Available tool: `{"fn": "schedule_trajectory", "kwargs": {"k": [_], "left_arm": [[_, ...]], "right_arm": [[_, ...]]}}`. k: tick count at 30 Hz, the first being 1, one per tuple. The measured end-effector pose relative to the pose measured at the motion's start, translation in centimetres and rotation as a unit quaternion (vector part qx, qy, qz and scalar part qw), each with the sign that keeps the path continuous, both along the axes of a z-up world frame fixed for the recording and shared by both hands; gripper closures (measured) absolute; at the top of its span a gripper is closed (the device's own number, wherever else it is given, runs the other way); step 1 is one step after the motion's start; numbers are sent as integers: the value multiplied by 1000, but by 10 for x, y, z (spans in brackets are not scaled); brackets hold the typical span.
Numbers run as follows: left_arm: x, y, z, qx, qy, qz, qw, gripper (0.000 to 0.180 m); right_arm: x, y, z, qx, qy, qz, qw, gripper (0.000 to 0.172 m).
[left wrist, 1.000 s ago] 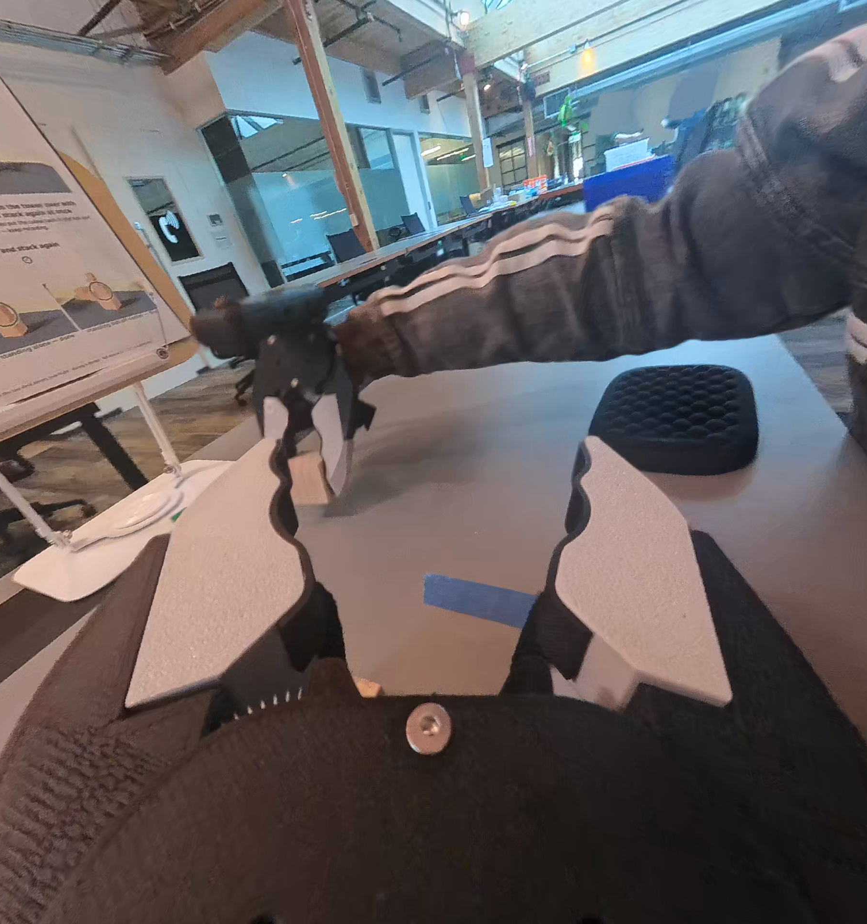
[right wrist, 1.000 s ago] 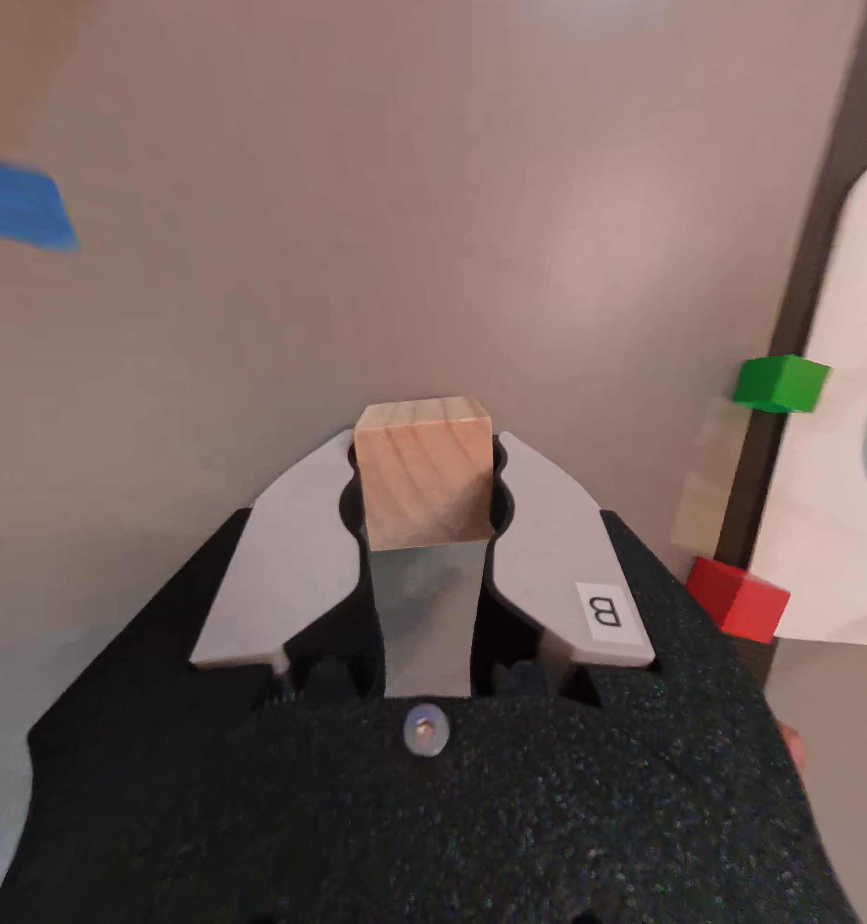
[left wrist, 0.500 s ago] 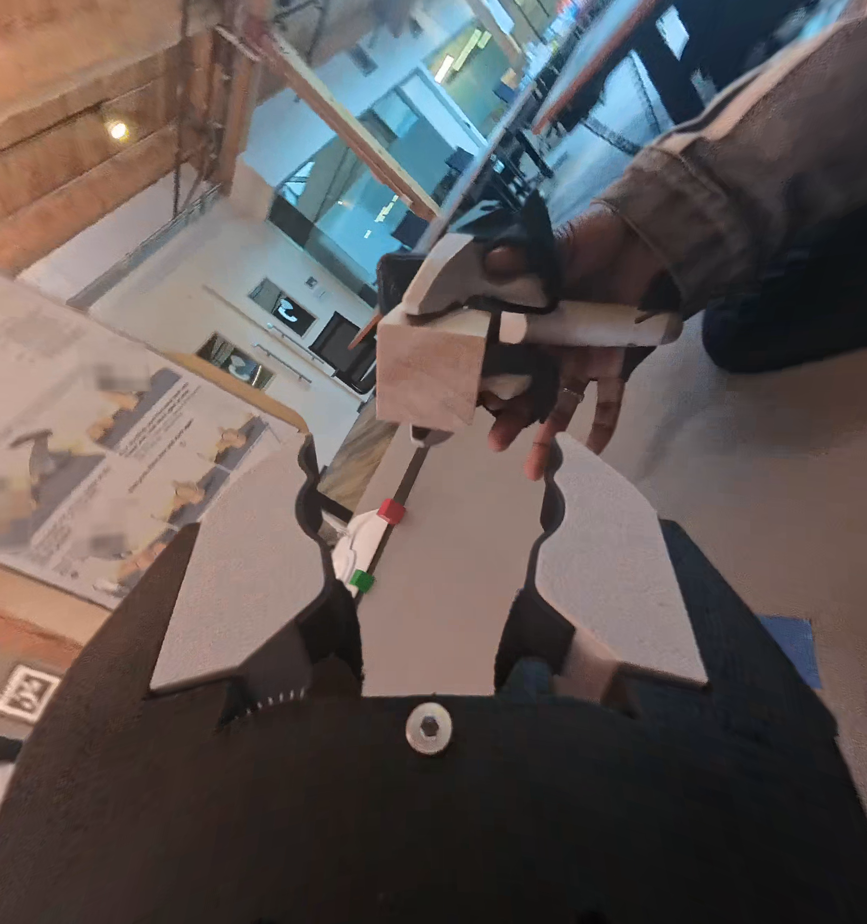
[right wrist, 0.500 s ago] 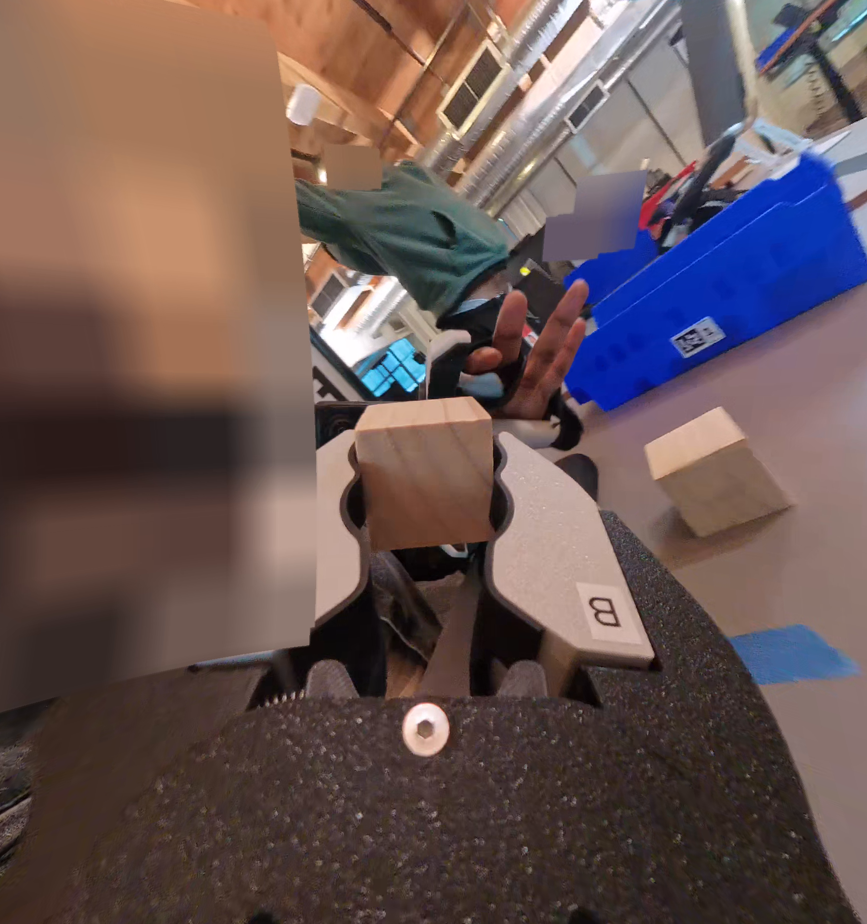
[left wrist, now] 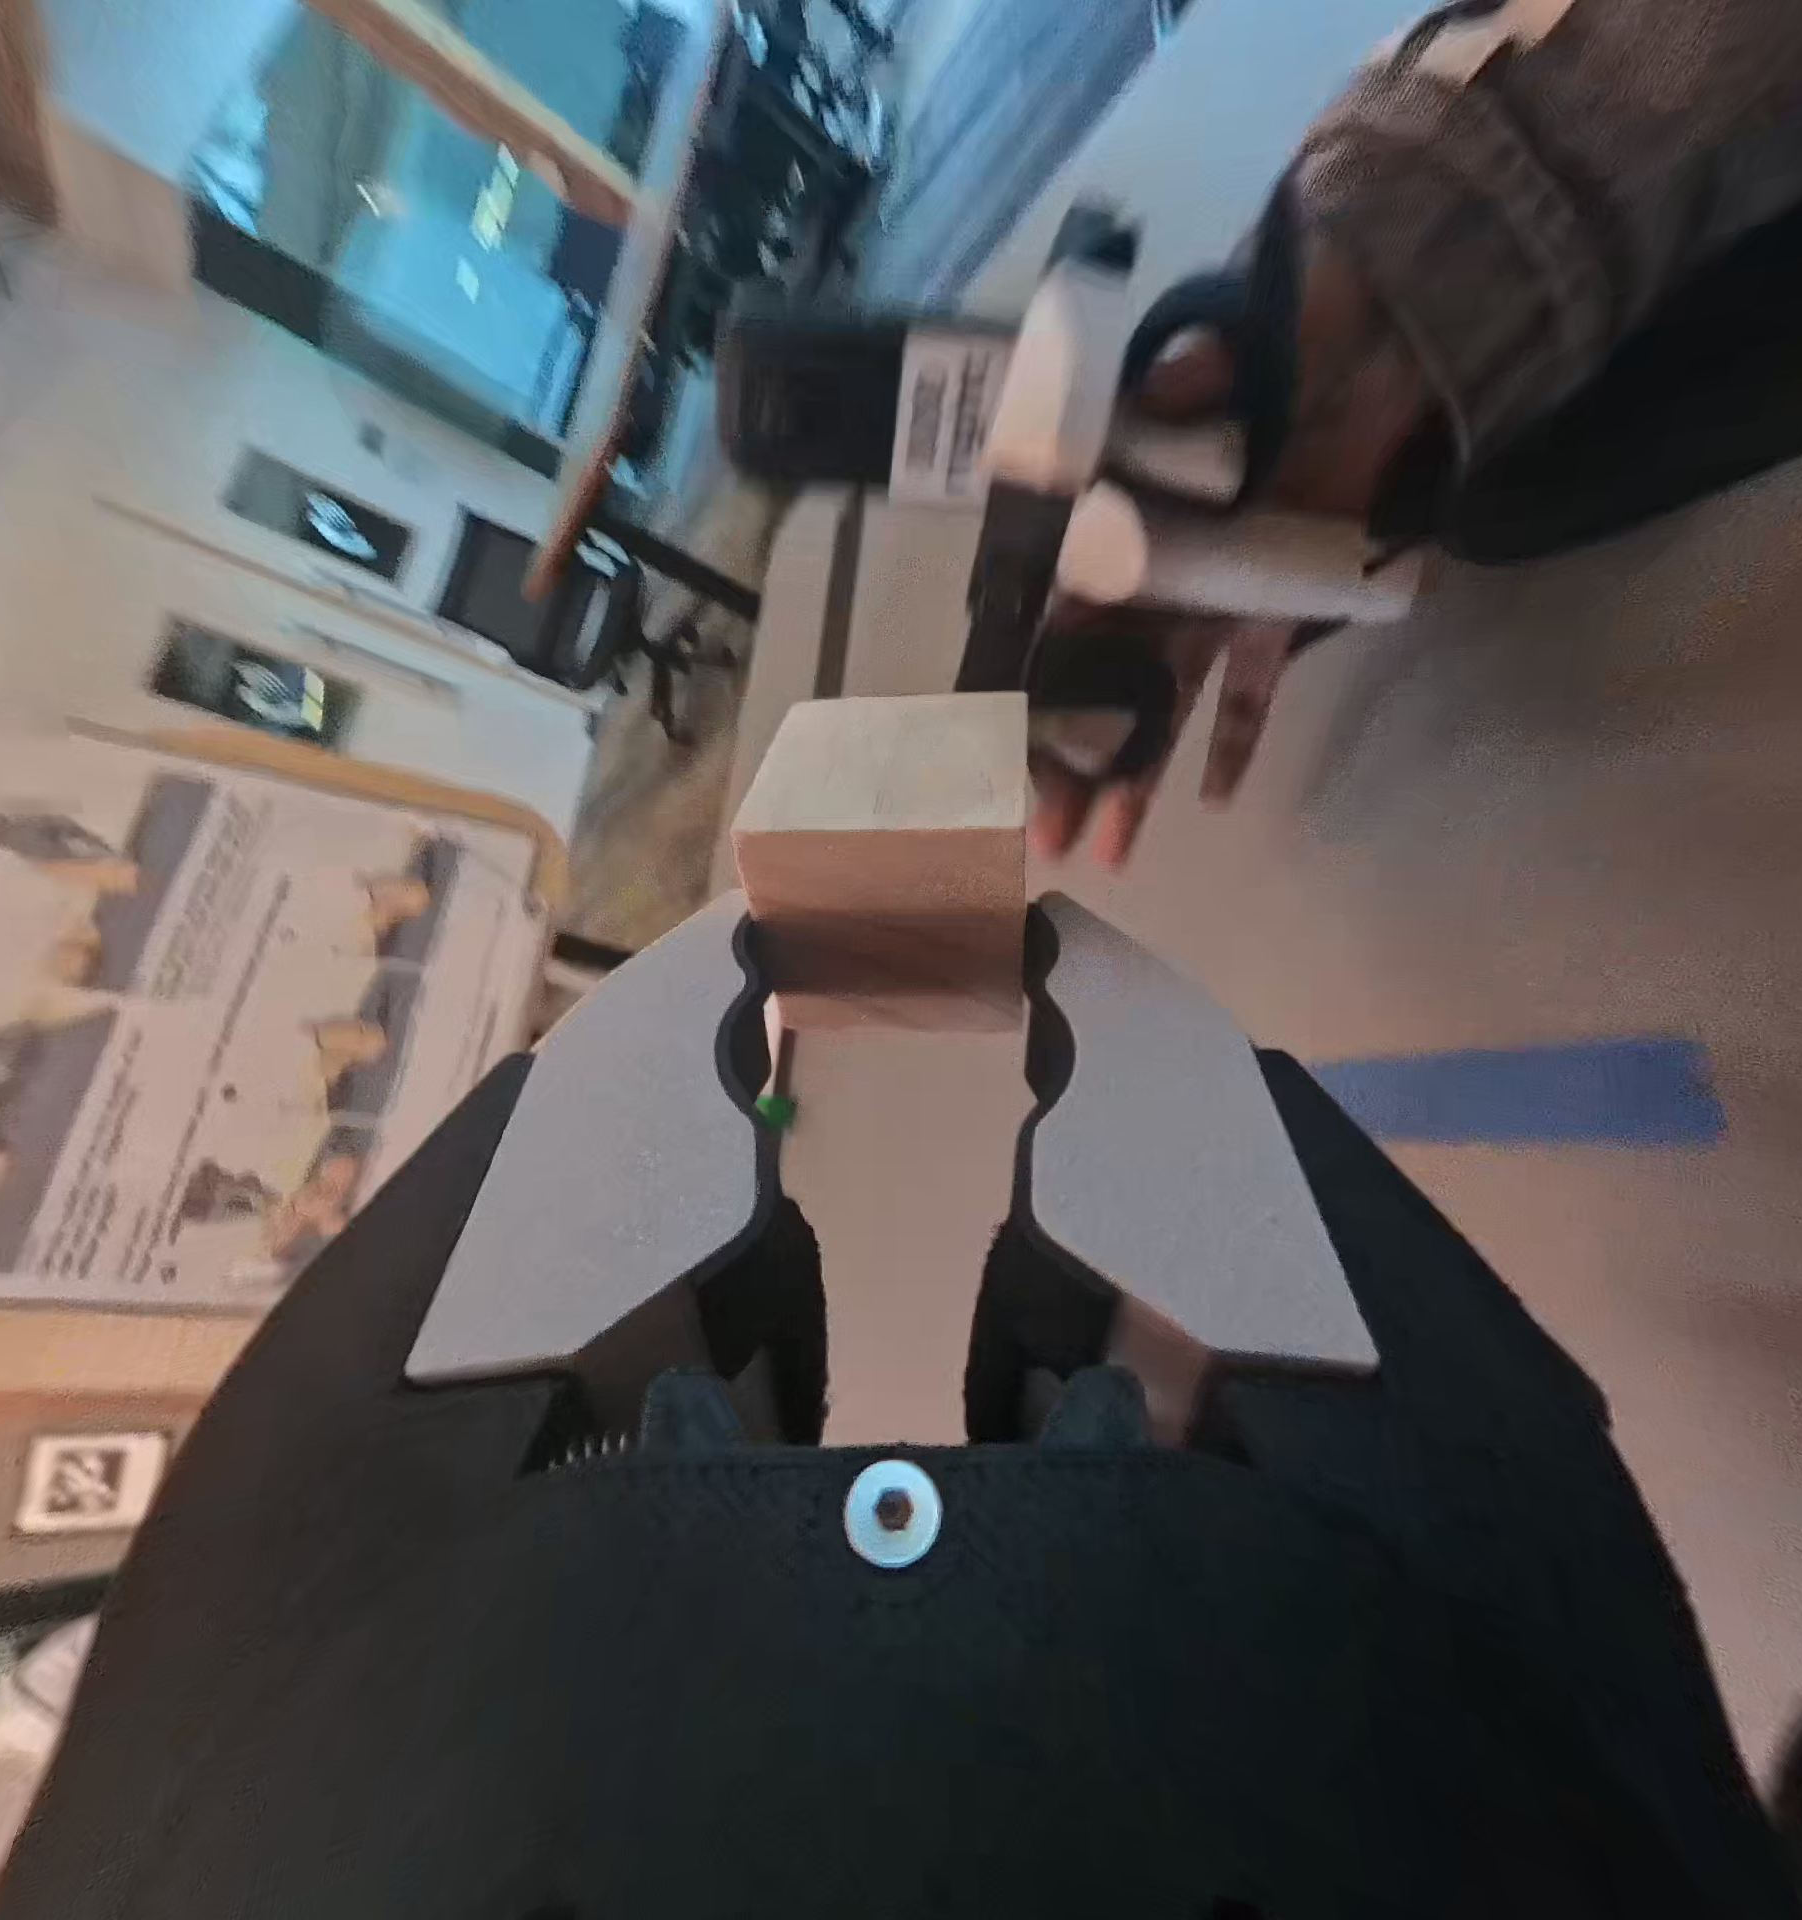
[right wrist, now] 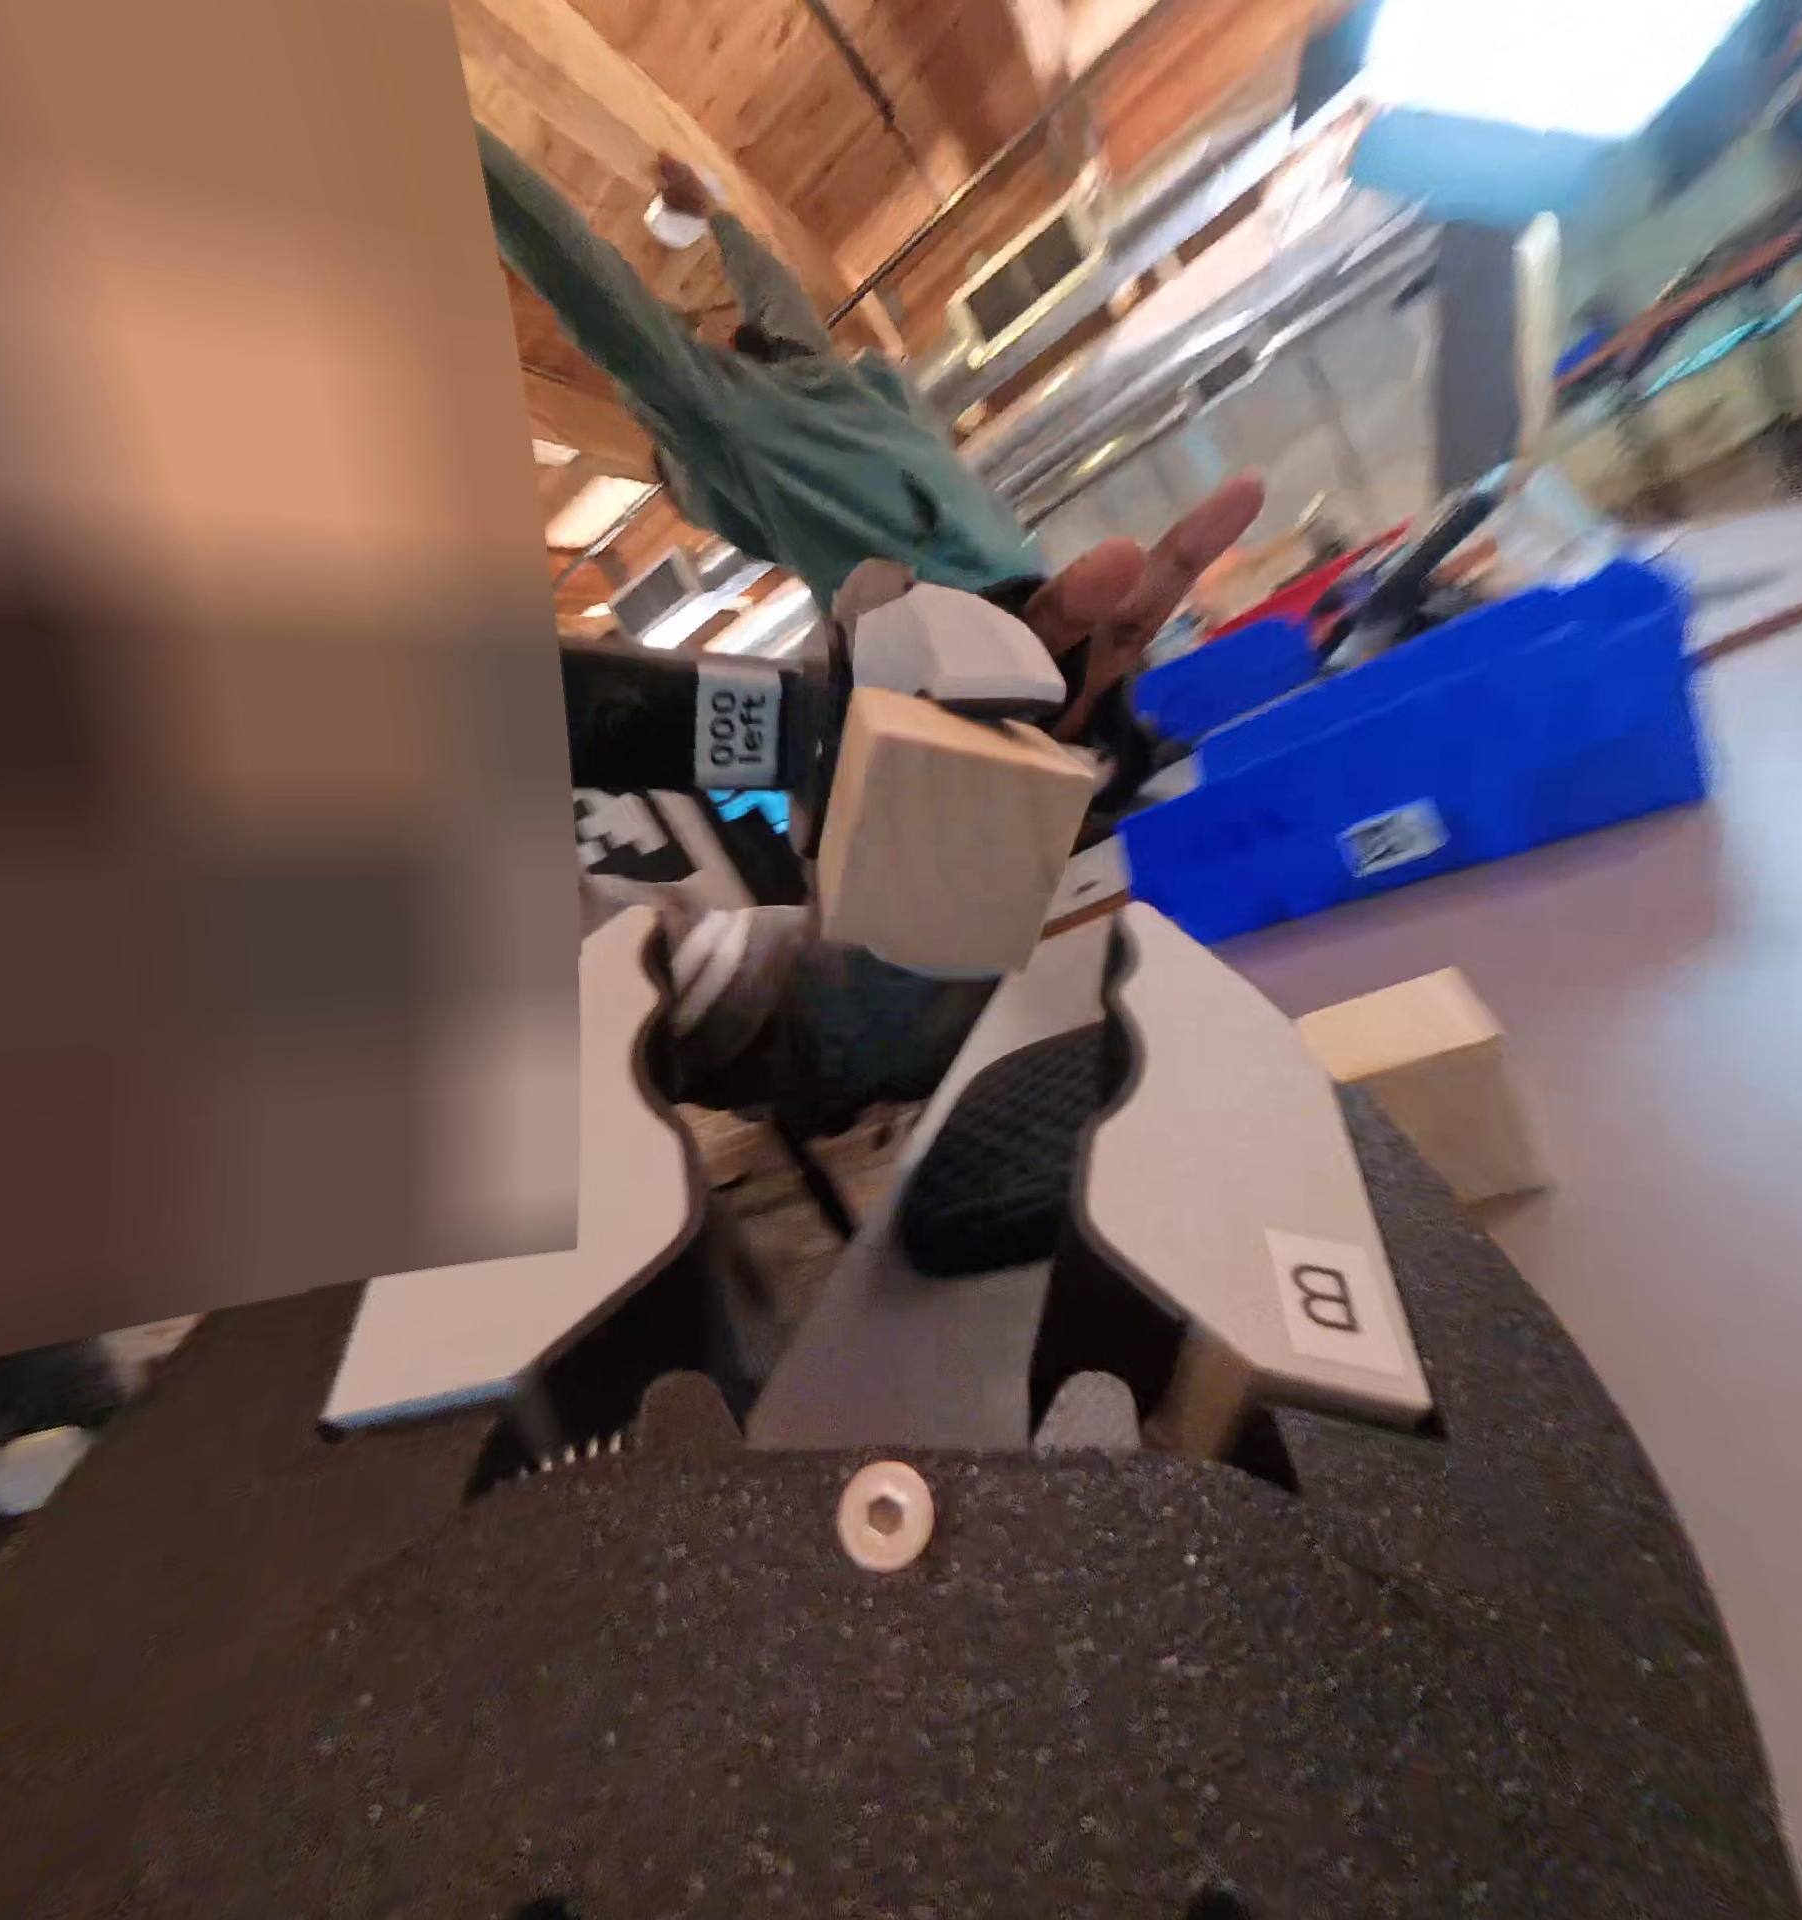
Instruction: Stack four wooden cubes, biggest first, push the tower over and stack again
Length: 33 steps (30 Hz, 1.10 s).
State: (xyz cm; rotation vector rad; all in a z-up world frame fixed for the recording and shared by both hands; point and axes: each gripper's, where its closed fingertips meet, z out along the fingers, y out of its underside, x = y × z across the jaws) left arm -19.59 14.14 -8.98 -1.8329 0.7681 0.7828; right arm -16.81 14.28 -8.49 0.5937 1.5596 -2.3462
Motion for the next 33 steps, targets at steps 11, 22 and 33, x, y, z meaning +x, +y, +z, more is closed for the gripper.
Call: {"fn": "schedule_trajectory", "kwargs": {"k": [11,22,33], "left_arm": [[-85,-118,-74,-480,-164,183,842,134],[-74,-95,-98,-483,-255,136,827,135],[-77,-97,-106,-465,-281,102,833,134]], "right_arm": [[-24,22,-14,112,131,-177,969,82],[-27,28,-12,99,123,-187,970,85],[-28,29,-11,85,116,-185,972,86]]}}
